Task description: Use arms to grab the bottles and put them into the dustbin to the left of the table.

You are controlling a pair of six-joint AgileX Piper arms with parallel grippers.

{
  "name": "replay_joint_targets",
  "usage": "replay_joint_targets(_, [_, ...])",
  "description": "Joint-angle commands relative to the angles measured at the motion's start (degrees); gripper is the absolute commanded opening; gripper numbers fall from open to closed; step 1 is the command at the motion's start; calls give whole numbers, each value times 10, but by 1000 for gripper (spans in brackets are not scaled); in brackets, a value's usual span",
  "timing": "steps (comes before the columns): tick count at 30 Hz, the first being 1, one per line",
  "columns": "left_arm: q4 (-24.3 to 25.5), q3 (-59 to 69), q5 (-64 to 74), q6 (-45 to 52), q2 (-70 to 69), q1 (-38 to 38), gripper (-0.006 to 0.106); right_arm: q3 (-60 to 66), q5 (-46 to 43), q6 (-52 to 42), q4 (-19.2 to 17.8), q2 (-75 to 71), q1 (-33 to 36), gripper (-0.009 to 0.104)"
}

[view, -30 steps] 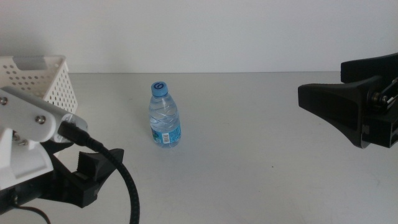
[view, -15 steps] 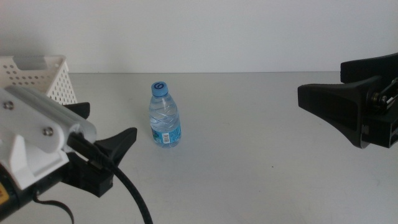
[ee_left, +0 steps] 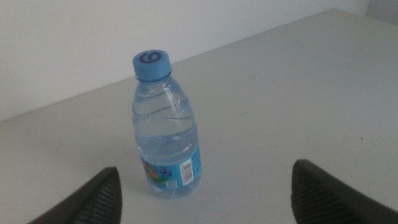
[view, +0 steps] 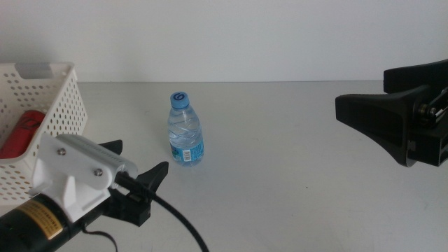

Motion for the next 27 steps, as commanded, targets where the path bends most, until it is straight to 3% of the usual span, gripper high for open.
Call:
replay_joint_targets(1, [-13,-31,-81,-7,31,1,93,-18,-43,-7,5,-3,0,85])
replay_joint_targets(14, [-58,-174,-169,-7,278,3,93,-18,-43,-7,5,-3,0,85])
replay_joint_targets(27, [-53,-258,-248,-17,432,33,93,-18,-43,-7,5,-3,0,85])
